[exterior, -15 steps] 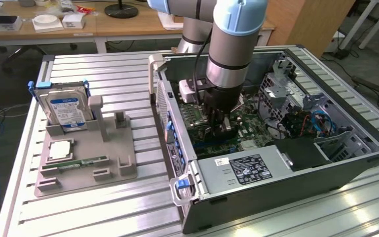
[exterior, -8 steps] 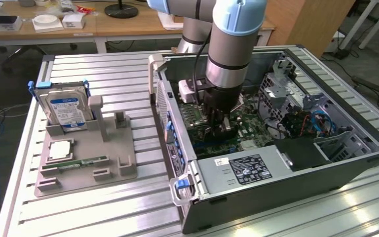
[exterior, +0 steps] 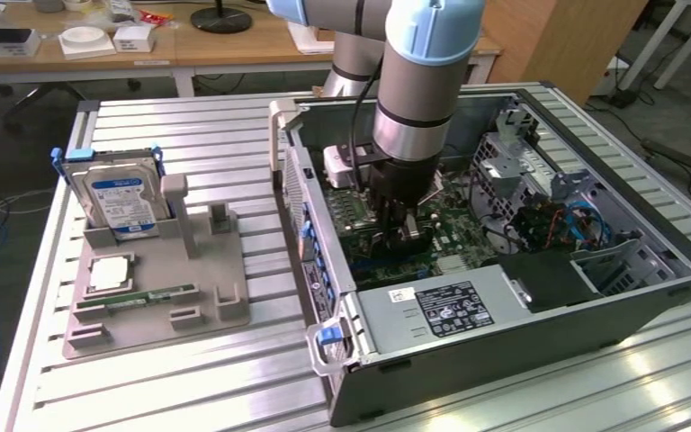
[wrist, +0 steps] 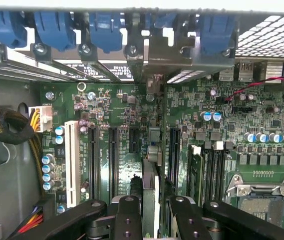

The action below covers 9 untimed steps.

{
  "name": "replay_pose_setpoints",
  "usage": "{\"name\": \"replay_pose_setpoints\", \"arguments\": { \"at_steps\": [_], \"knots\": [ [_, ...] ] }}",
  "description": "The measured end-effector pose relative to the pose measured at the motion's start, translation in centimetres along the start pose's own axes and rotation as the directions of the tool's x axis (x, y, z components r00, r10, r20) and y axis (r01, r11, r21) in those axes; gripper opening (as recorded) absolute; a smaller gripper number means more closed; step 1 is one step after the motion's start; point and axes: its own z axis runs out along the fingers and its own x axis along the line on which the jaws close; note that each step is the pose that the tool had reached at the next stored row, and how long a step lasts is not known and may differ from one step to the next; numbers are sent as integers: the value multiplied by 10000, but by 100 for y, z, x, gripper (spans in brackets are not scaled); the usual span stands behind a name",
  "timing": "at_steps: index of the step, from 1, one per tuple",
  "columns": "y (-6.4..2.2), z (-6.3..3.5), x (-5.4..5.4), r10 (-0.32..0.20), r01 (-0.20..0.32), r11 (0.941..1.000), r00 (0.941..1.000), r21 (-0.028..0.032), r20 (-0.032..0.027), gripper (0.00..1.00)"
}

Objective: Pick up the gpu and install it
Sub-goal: 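Insert the gpu into the slot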

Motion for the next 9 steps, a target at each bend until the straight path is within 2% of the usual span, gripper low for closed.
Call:
{"name": "replay_pose_setpoints", "arguments": {
  "at_steps": [9],
  "knots": [
    [0,0,0,0,0,10000,10000,0,0,26]
  ]
}}
